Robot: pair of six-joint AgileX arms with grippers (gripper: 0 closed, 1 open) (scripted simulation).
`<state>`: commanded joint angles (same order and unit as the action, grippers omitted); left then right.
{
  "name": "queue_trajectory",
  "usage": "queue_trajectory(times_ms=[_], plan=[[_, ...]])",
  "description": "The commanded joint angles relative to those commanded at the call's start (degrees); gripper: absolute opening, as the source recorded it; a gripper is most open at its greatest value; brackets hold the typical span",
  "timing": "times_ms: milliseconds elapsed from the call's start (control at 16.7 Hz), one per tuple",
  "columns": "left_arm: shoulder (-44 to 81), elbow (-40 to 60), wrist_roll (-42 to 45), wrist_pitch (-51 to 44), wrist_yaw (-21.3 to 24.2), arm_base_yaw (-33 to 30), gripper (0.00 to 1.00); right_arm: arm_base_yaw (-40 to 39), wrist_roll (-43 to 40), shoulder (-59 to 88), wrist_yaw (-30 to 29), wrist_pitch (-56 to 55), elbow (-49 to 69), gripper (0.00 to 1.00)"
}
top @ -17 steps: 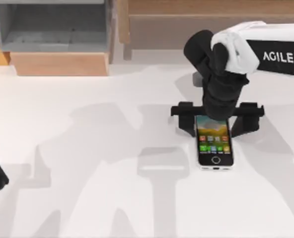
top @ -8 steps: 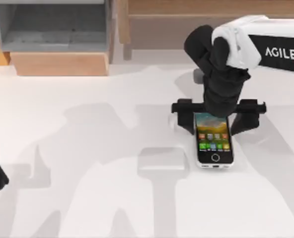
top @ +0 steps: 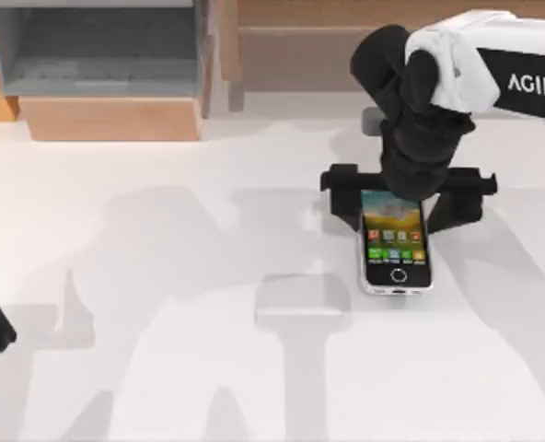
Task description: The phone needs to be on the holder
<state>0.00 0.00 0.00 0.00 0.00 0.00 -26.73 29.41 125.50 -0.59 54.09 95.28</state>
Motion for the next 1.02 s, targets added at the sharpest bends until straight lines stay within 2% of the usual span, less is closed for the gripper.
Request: queue_trajectory(times_ms=[300, 1020], plan=[[0.00, 0.00, 0.00, 0.00, 0.00, 0.00, 1.00, 8.78, -11.70, -6.85, 8.97, -10.15, -3.52, 0.00], [0.00, 0.00, 0.00, 0.00, 0.00, 0.00, 1.00, 36.74, -38.98, -23.65, 32.12, -31.37, -14.05, 0.00]])
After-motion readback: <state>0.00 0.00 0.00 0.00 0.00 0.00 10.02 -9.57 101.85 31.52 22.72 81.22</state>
